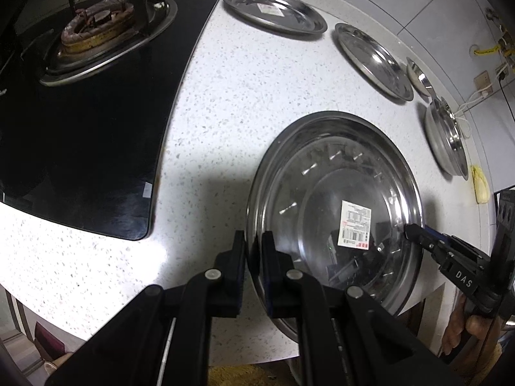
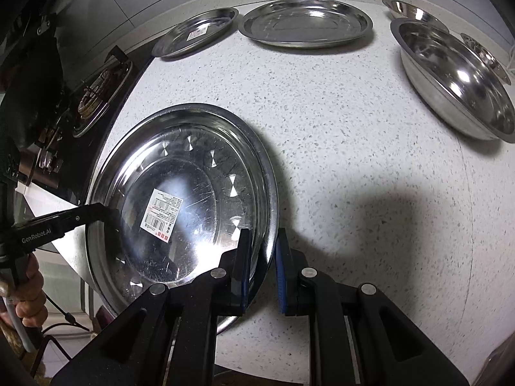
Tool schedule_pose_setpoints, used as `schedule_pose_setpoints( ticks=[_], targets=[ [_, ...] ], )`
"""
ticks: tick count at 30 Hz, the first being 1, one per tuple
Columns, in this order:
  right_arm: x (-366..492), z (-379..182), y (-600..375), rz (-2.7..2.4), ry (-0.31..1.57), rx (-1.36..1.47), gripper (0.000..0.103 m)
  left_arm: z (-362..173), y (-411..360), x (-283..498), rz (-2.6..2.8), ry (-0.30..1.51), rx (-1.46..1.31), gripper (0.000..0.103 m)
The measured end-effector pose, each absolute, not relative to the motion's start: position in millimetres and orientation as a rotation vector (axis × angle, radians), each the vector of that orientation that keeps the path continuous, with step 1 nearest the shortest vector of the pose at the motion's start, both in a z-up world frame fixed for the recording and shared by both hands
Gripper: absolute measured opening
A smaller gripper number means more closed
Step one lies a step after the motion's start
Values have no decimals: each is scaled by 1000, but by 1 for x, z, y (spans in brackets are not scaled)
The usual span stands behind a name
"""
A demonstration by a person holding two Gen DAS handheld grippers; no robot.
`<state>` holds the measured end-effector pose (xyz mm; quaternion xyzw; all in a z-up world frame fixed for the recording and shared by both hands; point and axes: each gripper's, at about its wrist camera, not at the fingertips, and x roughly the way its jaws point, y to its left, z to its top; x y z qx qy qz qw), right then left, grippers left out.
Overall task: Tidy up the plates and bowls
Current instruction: 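Lift the large plate with both tools and carry it toward the stove, then lower the large plate onto the counter and open both tools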
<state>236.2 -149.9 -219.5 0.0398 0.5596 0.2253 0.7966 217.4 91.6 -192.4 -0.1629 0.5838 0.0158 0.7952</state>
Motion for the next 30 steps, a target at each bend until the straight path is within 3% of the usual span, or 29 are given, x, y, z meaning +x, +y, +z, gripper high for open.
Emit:
schedule_pose_setpoints(
  ticks=[12,18,20,24,27,28,30],
  targets=[
    [235,-220,-149,493,1199,81,16,-182,89,214,40,1198,-298,10],
    [233,-217,-149,504,1172,74,25,-173,93,214,26,1157,-317,11],
    [234,-213,-151,502,1157,73,27,-166,93,214,24,1130,-301,24],
    [243,-196,-162,493,1084,72,28,-138,89,227,12,1039,-258,30],
    [270,-170,-174,457,994,79,39,-116,76,260,-75,1007,-281,35],
    [281,-163,-177,446,966,81,47,-112,70,275,-104,1008,-283,38],
    [316,-150,-183,391,926,79,50,-108,54,314,-156,1018,-303,39]
  ],
)
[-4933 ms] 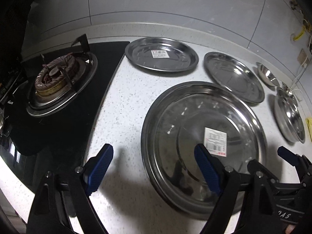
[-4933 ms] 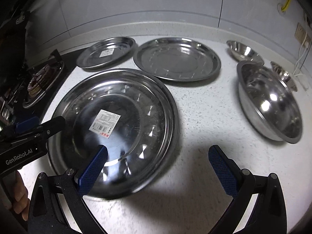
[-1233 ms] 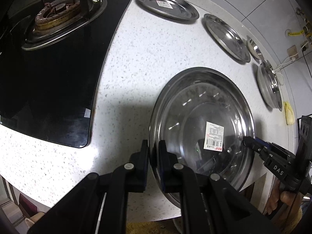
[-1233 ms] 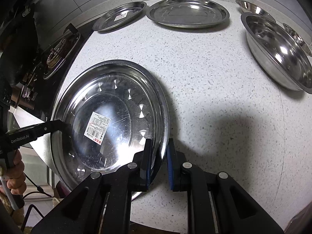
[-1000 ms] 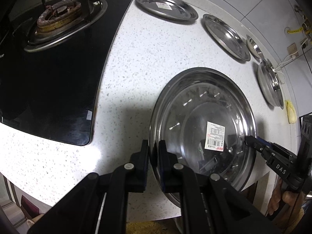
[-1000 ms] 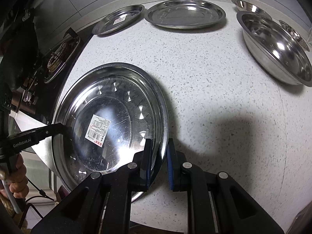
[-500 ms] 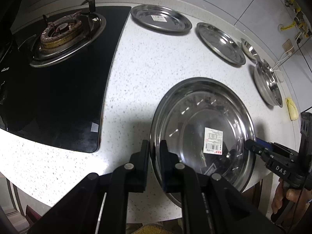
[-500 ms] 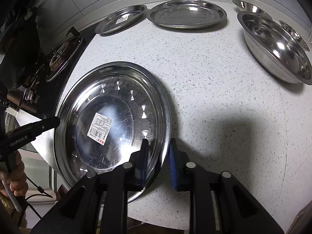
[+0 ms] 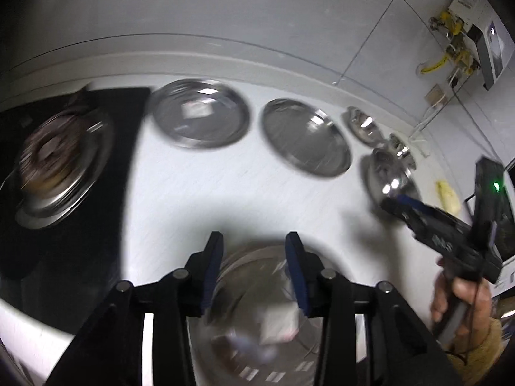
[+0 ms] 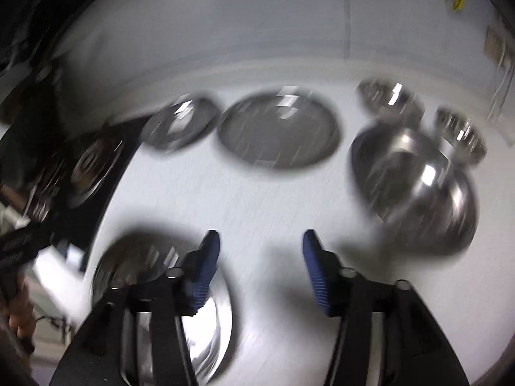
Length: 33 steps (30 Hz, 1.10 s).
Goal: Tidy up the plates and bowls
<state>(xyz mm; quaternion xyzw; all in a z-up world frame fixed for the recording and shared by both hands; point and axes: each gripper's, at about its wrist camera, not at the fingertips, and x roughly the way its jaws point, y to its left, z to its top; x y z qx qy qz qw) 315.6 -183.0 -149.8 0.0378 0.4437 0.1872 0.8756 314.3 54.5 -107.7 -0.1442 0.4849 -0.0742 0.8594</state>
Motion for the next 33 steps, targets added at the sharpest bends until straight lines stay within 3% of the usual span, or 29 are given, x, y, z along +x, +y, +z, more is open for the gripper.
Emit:
schedule_pose_setpoints(
  ticks=[10,19,22,26,33],
  targets=[
    [501,-176,-173,231,1067,20,52,-165,11,475,-78,1146,-410,39],
    [539,-213,-176,225,1170,15,51,-202,10,512,-59,1195,-479,36],
    [546,-219,-175,214,1182,12,44,-203,10,515,-62,1188,-498,36],
    [553,-224,-178,248,1187,12,17,-204,8,517,-63,1192,-470,13],
    [545,-217,-174,232,1140,-29,14,-194,22,506,-78,1168,-491,11]
  ],
)
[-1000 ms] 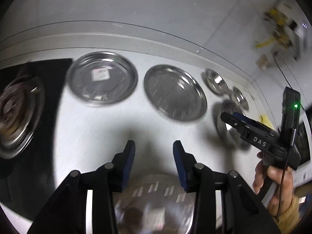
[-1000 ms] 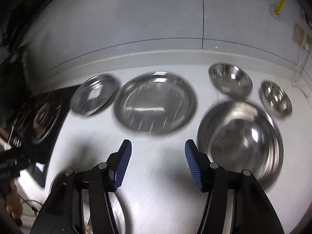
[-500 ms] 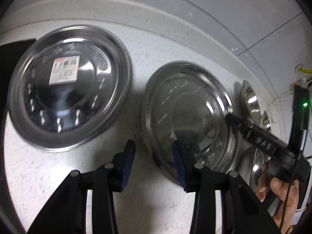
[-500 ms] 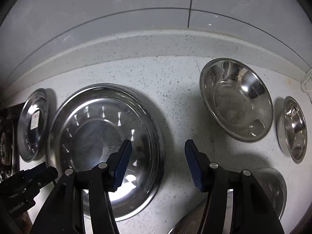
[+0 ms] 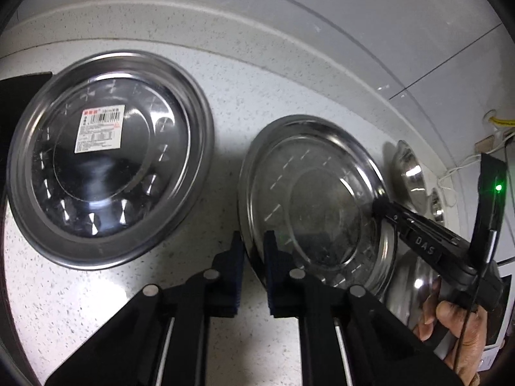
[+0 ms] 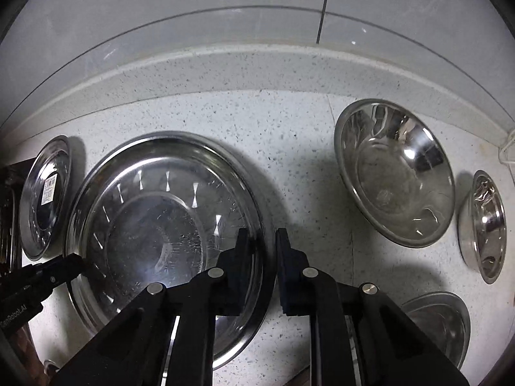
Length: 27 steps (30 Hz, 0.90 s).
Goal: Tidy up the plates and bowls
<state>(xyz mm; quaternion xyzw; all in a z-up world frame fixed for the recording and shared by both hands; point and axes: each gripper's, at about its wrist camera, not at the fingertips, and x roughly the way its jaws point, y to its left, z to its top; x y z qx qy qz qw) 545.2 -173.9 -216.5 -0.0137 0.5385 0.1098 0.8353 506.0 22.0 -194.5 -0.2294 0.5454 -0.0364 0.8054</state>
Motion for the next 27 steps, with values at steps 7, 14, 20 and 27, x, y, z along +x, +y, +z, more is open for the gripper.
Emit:
schedule_pose_setpoints(
  ticks=[7,14,20,27],
  targets=[
    [509,-179,-180,257,1071,9,13,-144,41,467,-98,1099,-492,11],
    [435,-133,-180,326,1020,75,11,-87,58,388,-142,1058,-476,10],
    [350,-107,-164,359,968,75,11,-62,75,306,-165,1030,-459,10],
    [253,-117,-160,366,971,60,11,-87,81,230,-180,1052,-462,10]
  ],
)
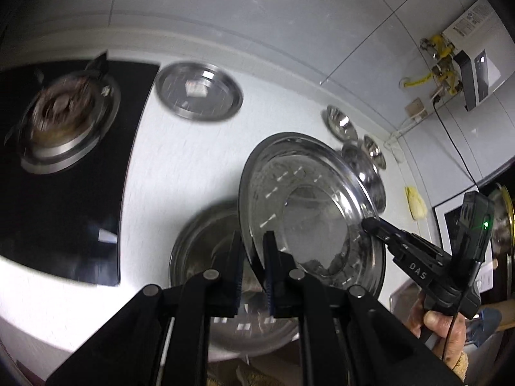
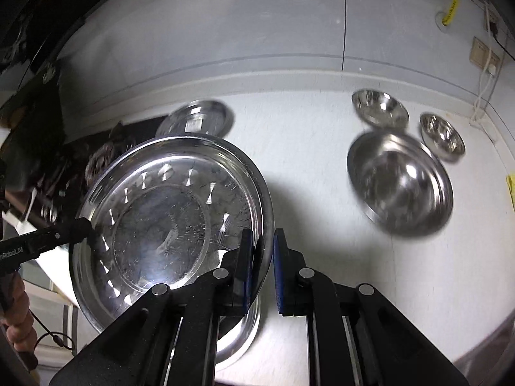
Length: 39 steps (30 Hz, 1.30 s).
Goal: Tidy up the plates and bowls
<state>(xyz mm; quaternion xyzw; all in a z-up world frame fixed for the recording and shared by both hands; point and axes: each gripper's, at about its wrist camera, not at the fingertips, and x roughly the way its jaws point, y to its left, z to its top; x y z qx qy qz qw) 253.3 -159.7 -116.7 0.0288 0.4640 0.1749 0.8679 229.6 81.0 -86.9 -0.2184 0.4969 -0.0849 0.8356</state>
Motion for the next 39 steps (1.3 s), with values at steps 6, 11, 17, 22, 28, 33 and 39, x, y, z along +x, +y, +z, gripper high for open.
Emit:
schedule_pose_setpoints(
  ticks=[6,11,17,22,28,33,39],
  targets=[
    [217,-146,-156,371,1052,76,11,-131,85,205,-152,1119,-482,10],
    [218,-168,-150,370,1095,67,11,-155,89,198,-127,1143,-502,10],
    [215,-188,-146,391,1115,80,11,-170,90,195,-97,1143,-490,10],
    [219,-196,-145,402,1113,82,11,-177,91,199,-70,1138,-474,10],
    [220,-200,-141,419,1113,69,11,-183,91,200,-46,1147,-480,10],
    [220,-200,-141,431,1118,84,12,-176,93,199,-17,1121,-452,10],
    [219,-193,-144,448,1092,95,18,-157,97,199,-2,1060,-429,12]
  ],
)
